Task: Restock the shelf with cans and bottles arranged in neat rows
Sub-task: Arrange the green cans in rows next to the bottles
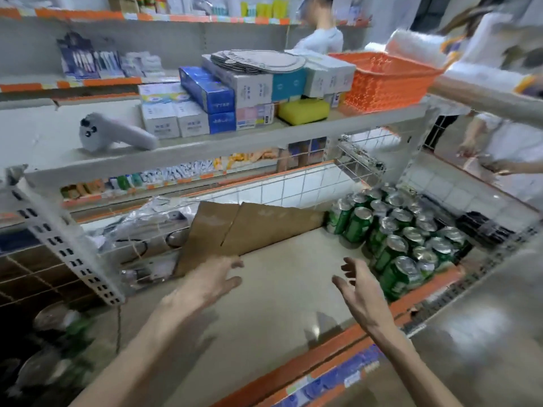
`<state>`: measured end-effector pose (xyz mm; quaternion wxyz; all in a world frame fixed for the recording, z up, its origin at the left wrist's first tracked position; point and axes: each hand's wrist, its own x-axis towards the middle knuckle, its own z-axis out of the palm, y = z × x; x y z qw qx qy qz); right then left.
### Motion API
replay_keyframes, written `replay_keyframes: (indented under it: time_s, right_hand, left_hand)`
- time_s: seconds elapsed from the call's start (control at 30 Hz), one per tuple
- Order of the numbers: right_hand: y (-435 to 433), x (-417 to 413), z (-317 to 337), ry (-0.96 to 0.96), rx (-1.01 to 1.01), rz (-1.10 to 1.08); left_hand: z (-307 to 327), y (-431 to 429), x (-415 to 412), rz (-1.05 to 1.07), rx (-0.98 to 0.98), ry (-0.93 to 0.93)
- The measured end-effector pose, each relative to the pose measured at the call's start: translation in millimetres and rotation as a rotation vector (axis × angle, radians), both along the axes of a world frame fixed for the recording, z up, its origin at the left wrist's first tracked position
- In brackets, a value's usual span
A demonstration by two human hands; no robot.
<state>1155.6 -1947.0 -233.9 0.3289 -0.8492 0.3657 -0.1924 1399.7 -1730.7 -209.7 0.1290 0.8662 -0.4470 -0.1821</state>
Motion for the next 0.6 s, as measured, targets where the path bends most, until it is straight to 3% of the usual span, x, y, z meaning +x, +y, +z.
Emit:
replay_keyframes:
  time_s: [0.2, 0.4, 0.6]
  right_hand:
    - [-109.1, -9.2, 5.0, 0.088, -0.026, -0.024]
    - [-200.2, 25.3, 3.0, 0.243, -0.152, 0.088]
    - [-256.3, 60.8, -1.4, 0.397, -0.259, 0.210]
  left_hand:
    - [-8.6, -163.8, -29.7, -0.005, -0.203, 0.205]
    - [-4.6, -285.6, -48.2, 0.024, -0.295, 0.190]
    - [-29.9, -343.0, -41.1, 0.074, -0.323, 0.183]
